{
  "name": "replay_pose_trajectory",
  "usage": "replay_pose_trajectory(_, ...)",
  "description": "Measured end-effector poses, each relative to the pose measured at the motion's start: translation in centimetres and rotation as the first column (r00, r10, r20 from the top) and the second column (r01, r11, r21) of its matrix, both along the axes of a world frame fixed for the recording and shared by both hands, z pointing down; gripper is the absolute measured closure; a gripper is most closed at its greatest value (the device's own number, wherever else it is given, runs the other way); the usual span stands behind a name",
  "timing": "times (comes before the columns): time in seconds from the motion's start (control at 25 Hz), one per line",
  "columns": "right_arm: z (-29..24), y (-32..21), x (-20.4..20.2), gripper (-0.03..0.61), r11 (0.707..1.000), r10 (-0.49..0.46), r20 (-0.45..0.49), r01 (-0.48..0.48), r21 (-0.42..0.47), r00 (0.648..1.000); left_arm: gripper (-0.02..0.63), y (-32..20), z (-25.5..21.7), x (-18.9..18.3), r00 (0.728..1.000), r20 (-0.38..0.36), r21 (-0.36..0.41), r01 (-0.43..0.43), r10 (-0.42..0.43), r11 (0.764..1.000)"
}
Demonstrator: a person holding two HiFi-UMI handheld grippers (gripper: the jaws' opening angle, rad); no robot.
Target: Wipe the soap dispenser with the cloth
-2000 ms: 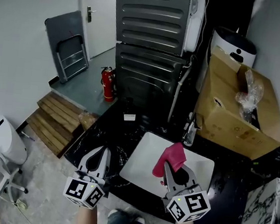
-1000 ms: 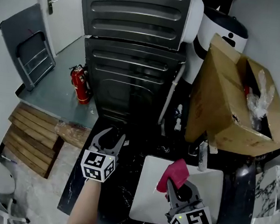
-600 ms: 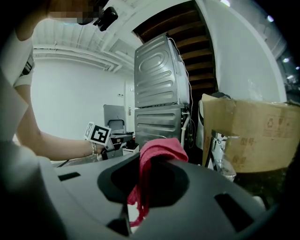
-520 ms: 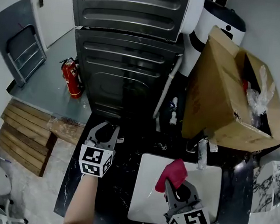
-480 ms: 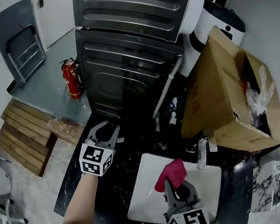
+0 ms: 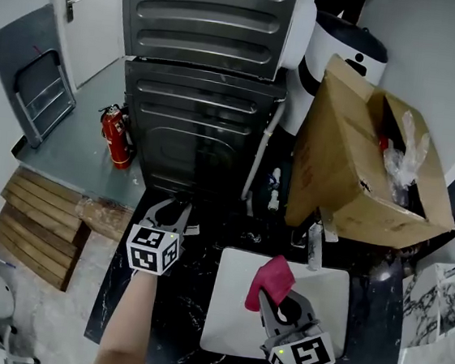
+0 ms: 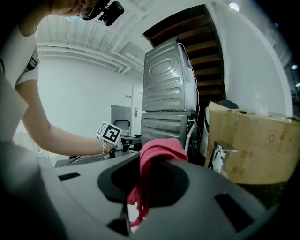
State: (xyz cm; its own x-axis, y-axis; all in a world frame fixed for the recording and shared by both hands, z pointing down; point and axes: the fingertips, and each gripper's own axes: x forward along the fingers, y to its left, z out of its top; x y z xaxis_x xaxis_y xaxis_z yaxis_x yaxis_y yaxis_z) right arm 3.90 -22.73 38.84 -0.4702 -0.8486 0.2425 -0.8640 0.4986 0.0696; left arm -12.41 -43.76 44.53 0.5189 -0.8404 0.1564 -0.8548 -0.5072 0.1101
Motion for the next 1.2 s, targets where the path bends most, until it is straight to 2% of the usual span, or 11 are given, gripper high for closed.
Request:
replay_pose_trajectory(0.12, -0.8, 0.7, 0.1, 0.531, 1.0, -0.011, -0.005, 0.011, 0.022, 1.0, 0.523, 1.7, -1.1, 0.4, 0.998, -0.063, -0.035, 0.013, -0.015, 0.999)
replay_pose_trajectory(0.28, -2.0, 1.7, 0.6, 0.531, 0.998, -0.026, -0.014, 0.026, 0.057, 1.0, 0.523, 4.1, -3.2, 0.9, 0.976, -0.203, -0.125, 0.048, -0.073, 0.991)
replay_pose_trajectory(0.36, -2.6, 2.3, 1.0, 0.531, 0.997, -0.023, -0.009, 0.023, 0.071, 1.0, 0.523, 5.8, -4.3, 1.4, 0.951, -0.291, -0.168, 0.054, -0.102, 0.984)
replay_pose_trajectory(0.44, -3.1, 2.9, 1.5, 0.531, 0.996, -0.019, 0.01, 0.018, 0.082, 1.0, 0.523, 7.7, -5.1, 1.9, 0.915, -0.381, -0.214, 0.052, -0.133, 0.975)
replay_pose_trajectory(0.56, -3.4, 3.7, 1.9, 0.531, 0.996, -0.022, 0.042, 0.018, 0.092, 0.999, 0.523, 10.7, -5.6, 3.2, 0.868, -0.468, -0.275, 0.038, -0.168, 0.961)
replay_pose_trajectory(0.68, -2.8, 4.4, 2.1, 0.531, 0.996, -0.022, 0.062, 0.017, 0.086, 0.998, 0.523, 13.4, -5.9, 5.5, 0.845, -0.507, -0.312, 0.005, -0.171, 0.95)
replay_pose_trajectory(0.92, -2.6, 4.9, 0.9, 0.531, 0.995, -0.057, 0.086, 0.049, 0.092, 0.995, 0.523, 16.8, -6.2, 8.8, 0.83, -0.527, -0.349, -0.014, -0.184, 0.937)
replay_pose_trajectory(1.2, -1.8, 4.5, -0.1, 0.532, 0.995, -0.042, 0.051, 0.038, 0.089, 0.998, 0.523, 19.0, -7.3, 10.2, 0.8, -0.577, -0.325, -0.04, -0.165, 0.945)
